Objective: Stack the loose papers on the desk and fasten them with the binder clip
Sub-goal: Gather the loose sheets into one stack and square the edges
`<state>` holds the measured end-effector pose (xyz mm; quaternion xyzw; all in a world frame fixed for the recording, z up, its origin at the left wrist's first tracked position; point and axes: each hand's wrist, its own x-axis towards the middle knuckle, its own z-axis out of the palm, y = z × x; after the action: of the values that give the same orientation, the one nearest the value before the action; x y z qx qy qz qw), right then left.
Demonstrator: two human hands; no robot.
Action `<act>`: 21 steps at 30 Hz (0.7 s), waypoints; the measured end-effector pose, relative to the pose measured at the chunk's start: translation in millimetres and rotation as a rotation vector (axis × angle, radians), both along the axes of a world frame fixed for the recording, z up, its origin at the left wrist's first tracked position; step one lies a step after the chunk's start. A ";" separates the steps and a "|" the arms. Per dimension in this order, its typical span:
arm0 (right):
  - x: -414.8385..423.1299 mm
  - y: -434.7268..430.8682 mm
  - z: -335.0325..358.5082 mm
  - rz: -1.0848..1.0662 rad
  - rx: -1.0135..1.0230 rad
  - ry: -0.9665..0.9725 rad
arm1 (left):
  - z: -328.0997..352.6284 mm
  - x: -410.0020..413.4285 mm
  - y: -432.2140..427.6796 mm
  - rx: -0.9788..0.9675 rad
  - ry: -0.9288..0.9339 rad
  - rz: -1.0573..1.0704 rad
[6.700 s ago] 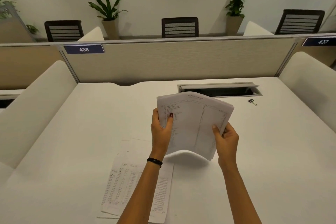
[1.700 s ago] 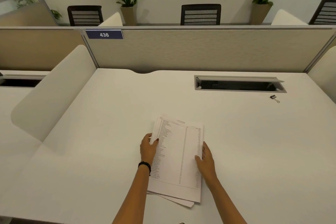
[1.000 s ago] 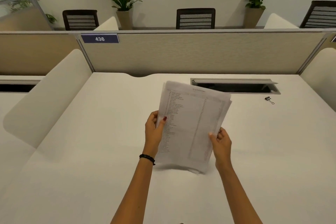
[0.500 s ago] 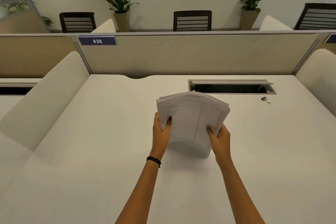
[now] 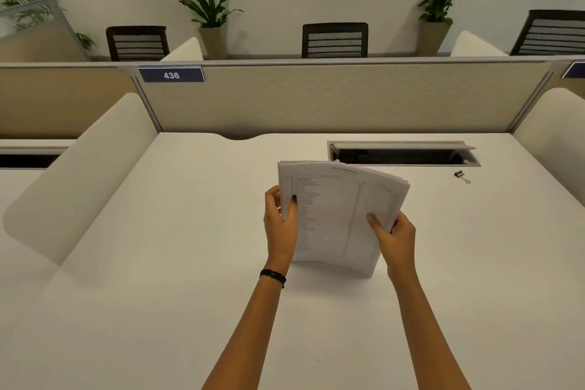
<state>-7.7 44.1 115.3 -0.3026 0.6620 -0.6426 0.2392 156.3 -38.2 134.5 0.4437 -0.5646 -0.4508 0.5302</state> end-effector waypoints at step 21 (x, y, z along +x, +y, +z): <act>-0.2 5.6 0.2 0.041 0.020 -0.049 | 58.1 -24.1 -31.3 0.086 0.087 0.091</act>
<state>-7.9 49.7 115.5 -0.2978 0.6563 -0.6380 0.2713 132.1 -69.5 192.6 0.4710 -0.5005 -0.4691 0.5546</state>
